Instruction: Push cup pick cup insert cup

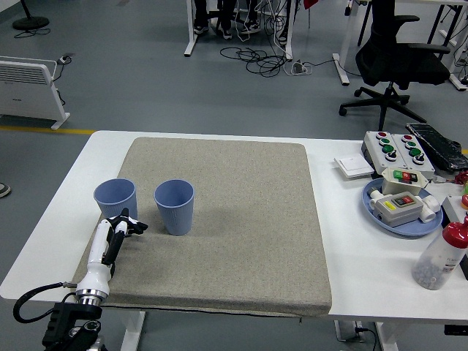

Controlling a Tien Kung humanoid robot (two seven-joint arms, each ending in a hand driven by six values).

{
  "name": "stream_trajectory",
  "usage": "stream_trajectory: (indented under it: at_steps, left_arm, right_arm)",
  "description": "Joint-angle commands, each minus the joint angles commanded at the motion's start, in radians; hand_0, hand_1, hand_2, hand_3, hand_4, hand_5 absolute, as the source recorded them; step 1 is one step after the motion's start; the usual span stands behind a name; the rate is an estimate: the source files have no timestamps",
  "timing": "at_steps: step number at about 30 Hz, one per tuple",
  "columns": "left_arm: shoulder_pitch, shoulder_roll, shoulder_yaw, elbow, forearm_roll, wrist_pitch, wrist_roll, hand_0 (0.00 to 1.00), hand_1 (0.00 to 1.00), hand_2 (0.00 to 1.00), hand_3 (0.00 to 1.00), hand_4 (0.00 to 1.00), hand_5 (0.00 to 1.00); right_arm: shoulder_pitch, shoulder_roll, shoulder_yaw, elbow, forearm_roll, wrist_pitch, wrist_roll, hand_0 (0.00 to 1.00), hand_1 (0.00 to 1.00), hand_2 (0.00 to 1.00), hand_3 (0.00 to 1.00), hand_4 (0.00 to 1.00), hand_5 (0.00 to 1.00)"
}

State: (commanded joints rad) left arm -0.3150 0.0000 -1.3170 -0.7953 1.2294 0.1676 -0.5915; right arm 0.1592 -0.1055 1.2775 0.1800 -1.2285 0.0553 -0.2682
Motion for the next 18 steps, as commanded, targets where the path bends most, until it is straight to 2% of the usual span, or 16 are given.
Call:
stream_trajectory:
  at_steps: [1, 13, 18]
  left_arm:
    - [-0.011, 0.000, -0.003, 0.019, 0.004, 0.002, -0.006, 0.453, 0.488, 0.441, 0.304, 0.517, 0.998]
    - [-0.064, 0.000, -0.006, 0.078, 0.023, -0.002, -0.012, 0.464, 0.494, 0.446, 0.308, 0.522, 0.998]
    - [-0.102, 0.000, -0.025, 0.129, 0.042, -0.007, -0.014, 0.467, 0.496, 0.447, 0.308, 0.524, 0.998]
  right_arm:
    - [0.000, 0.000, -0.002, 0.000, 0.002, 0.000, 0.000, 0.735, 0.676, 0.701, 0.602, 0.128, 0.569]
    - [0.000, 0.001, -0.006, 0.000, 0.003, 0.000, 0.000, 0.735, 0.677, 0.701, 0.600, 0.130, 0.572]
    - [-0.001, 0.001, -0.009, 0.000, 0.006, 0.000, -0.001, 0.735, 0.676, 0.701, 0.601, 0.131, 0.572]
